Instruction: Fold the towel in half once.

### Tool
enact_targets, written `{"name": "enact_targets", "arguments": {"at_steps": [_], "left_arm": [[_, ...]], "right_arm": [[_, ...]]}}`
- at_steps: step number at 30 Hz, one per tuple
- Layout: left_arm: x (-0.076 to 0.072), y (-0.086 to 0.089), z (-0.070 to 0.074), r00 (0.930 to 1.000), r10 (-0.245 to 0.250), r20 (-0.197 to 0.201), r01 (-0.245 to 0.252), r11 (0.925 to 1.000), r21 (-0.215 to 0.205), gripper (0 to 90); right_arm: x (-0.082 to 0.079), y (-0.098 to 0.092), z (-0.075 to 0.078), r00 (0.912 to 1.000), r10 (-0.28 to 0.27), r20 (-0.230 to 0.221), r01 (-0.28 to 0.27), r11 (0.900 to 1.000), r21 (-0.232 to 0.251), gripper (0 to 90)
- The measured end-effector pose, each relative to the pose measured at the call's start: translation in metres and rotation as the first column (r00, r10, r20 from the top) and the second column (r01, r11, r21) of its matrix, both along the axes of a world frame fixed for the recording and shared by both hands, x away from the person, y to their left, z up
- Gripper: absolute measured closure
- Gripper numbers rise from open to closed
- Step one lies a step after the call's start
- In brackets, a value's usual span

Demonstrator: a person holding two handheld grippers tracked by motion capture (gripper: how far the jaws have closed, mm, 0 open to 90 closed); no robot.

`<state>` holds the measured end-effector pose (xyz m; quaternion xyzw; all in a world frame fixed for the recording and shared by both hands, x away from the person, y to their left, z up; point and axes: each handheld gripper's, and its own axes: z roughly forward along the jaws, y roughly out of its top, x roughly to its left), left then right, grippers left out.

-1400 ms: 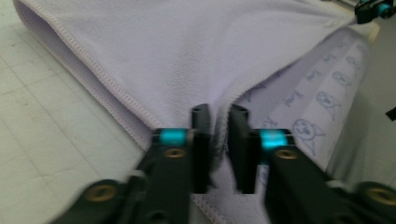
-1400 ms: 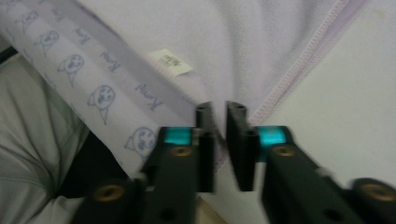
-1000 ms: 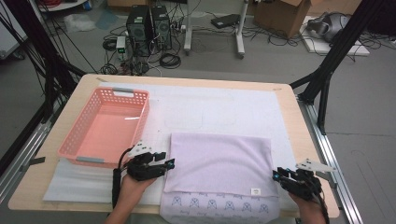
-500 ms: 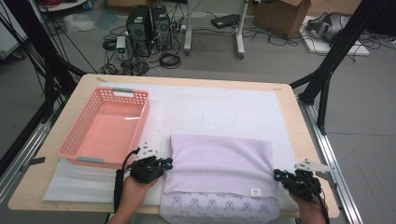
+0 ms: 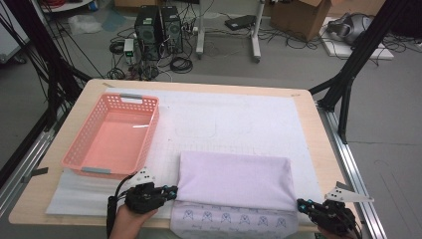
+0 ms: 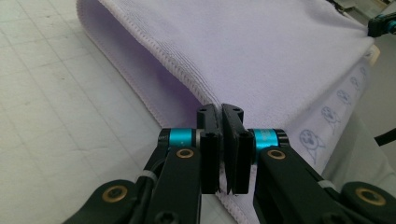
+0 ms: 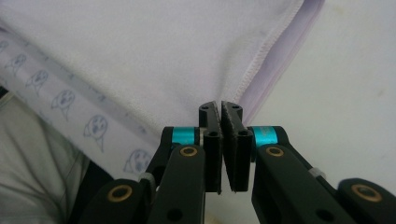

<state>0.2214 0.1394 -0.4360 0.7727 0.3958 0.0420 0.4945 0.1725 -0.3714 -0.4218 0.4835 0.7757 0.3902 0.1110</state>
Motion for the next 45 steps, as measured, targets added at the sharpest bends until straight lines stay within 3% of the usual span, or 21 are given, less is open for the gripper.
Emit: {"name": "enact_targets", "arguments": {"at_steps": [1,3,6,8,12,16,19,22,24,29,33,36,38,40,43,45], "left_arm": [[0.002,0.0,0.0,0.9997,0.01,0.024,-0.01,1.0,-0.001,77.7],[0.01,-0.001,0.002,0.9979,0.044,0.047,-0.044,0.999,-0.009,57.0],[0.026,-0.005,0.003,0.9928,0.09,0.078,-0.089,0.9958,-0.021,46.8],[0.038,-0.01,0.001,0.9883,0.117,0.098,-0.117,0.9931,-0.001,43.6],[0.065,-0.021,-0.006,0.9854,0.156,0.069,-0.159,0.9861,0.047,41.4],[0.08,-0.031,-0.011,0.9764,0.189,0.104,-0.202,0.9703,0.133,38.8],[0.087,-0.034,-0.017,0.9776,0.201,0.062,-0.208,0.967,0.147,36.6],[0.087,-0.032,-0.017,0.9798,0.193,0.051,-0.198,0.9711,0.133,37.9],[0.086,-0.034,-0.017,0.9841,0.168,0.057,-0.175,0.9736,0.146,42.1],[0.082,-0.038,-0.016,0.9799,0.178,0.091,-0.193,0.9614,0.197,50.1],[0.08,-0.039,-0.016,0.9803,0.167,0.105,-0.187,0.959,0.213,58.7],[0.08,-0.041,-0.016,0.9825,0.156,0.102,-0.174,0.962,0.21,65.8],[0.081,-0.04,-0.016,0.9858,0.153,0.07,-0.163,0.9695,0.183,73.3],[0.08,-0.042,-0.016,0.9875,0.144,0.063,-0.153,0.9735,0.17,82.4],[0.08,-0.041,-0.016,0.9879,0.148,0.048,-0.154,0.9751,0.16,84.8],[0.081,-0.039,-0.017,0.9881,0.15,0.032,-0.153,0.9788,0.136,85.1]], "right_arm": [[0.0,0.0,-0.001,1.0,-0.001,0.004,0.001,1.0,-0.004,84.3],[0.003,0.0,0.001,0.9996,-0.014,0.025,0.014,1.0,0.004,74.2],[0.014,0.0,0.007,0.9966,-0.039,0.073,0.038,0.999,0.018,67.5],[0.026,0.003,0.007,0.994,-0.05,0.097,0.05,0.999,0.007,64.7],[0.054,0.012,0.001,0.99,-0.054,0.13,0.058,0.998,-0.024,58.6],[0.082,0.019,-0.01,0.9877,-0.072,0.139,0.083,0.994,-0.075,46.8],[0.096,0.024,-0.018,0.9904,-0.077,0.115,0.091,0.987,-0.13,45.5],[0.103,0.025,-0.024,0.9927,-0.096,0.074,0.105,0.985,-0.136,44.3],[0.103,0.026,-0.023,0.9927,-0.093,0.077,0.104,0.984,-0.147,45.8],[0.098,0.029,-0.021,0.9941,-0.093,0.056,0.1,0.983,-0.152,51.5],[0.093,0.03,-0.018,0.996,-0.085,0.027,0.088,0.985,-0.147,62.0],[0.091,0.029,-0.018,0.9969,-0.078,0.011,0.079,0.989,-0.128,67.4],[0.092,0.028,-0.018,0.9971,-0.077,0.0,0.076,0.99,-0.116,71.6],[0.093,0.027,-0.019,0.9978,-0.063,-0.02,0.061,0.995,-0.083,80.9],[0.092,0.027,-0.019,0.9983,-0.056,-0.012,0.055,0.995,-0.081,83.1],[0.093,0.024,-0.02,0.9984,-0.052,-0.023,0.051,0.998,-0.047,84.5]]}}
